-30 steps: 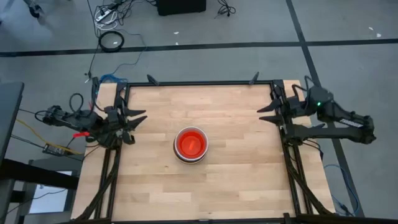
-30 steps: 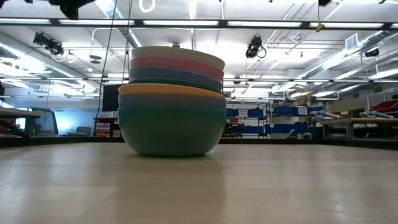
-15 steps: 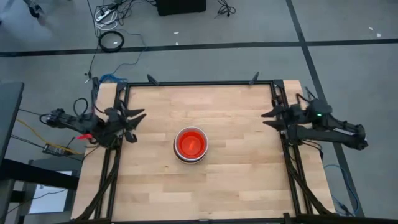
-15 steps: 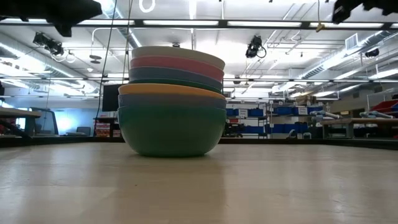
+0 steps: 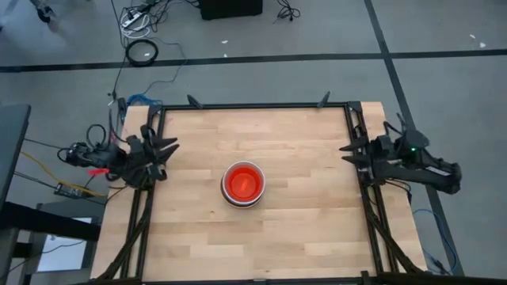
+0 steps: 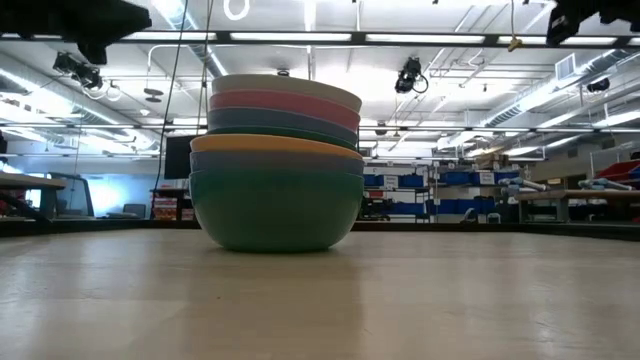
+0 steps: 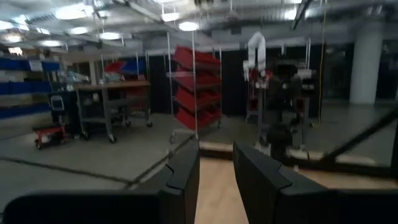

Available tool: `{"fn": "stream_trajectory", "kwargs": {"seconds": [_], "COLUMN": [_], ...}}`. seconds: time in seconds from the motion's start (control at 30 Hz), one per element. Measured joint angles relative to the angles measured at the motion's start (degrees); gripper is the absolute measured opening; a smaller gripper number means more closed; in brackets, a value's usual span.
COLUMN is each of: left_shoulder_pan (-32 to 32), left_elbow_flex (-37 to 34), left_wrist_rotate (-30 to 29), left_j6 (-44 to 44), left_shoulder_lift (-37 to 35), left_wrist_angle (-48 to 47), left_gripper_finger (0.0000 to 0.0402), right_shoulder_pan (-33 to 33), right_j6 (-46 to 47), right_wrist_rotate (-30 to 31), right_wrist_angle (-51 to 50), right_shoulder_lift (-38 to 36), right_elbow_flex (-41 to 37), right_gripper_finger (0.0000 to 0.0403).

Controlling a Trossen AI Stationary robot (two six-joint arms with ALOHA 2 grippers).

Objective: Nest bowls inside each other
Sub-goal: Return to Home Position

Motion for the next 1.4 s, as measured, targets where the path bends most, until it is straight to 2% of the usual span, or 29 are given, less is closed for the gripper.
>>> {"fn": "stream_trajectory", "kwargs": {"seconds": [0.1, 0.27, 0.47, 0.7, 0.93, 1.13, 1.4], "left_shoulder_pan": [-0.02, -0.02, -0.02, -0.02, 0.15, 4.74, 14.03], "left_elbow_flex": [-0.04, -2.88, -8.56, -17.07, -17.09, -17.09, -17.11], "left_wrist_rotate": [0.03, 0.03, -1.14, -2.97, -1.12, -1.23, -1.18], "left_j6": [-1.48, -2.06, -1.91, -0.56, -0.92, 0.52, 2.39], "left_shoulder_lift": [0.02, 0.02, 0.02, 0.03, 0.07, 0.07, 0.07], "left_wrist_angle": [-3.72, -3.63, 1.38, 12.88, 12.90, 12.85, 11.90], "left_gripper_finger": [0.0106, 0.0106, 0.0106, 0.0106, 0.0106, 0.0106, 0.0106], "right_shoulder_pan": [0.00, 0.00, 0.00, 0.00, -0.02, -0.02, -0.44], "right_j6": [-0.01, 1.09, 1.25, 2.86, 2.49, -0.66, -3.43], "right_wrist_rotate": [0.19, 0.85, 0.88, 0.95, 1.33, 2.67, 10.99], "right_wrist_angle": [-0.12, 4.22, 9.34, 10.97, 11.92, 10.60, 4.82], "right_shoulder_lift": [-0.07, -0.08, -0.08, -0.07, -0.07, -0.07, -0.05], "right_elbow_flex": [-2.34, -8.44, -14.78, -18.17, -18.29, -18.29, -18.29], "right_gripper_finger": [0.0107, 0.0107, 0.0107, 0.0107, 0.0107, 0.0107, 0.0107]}}
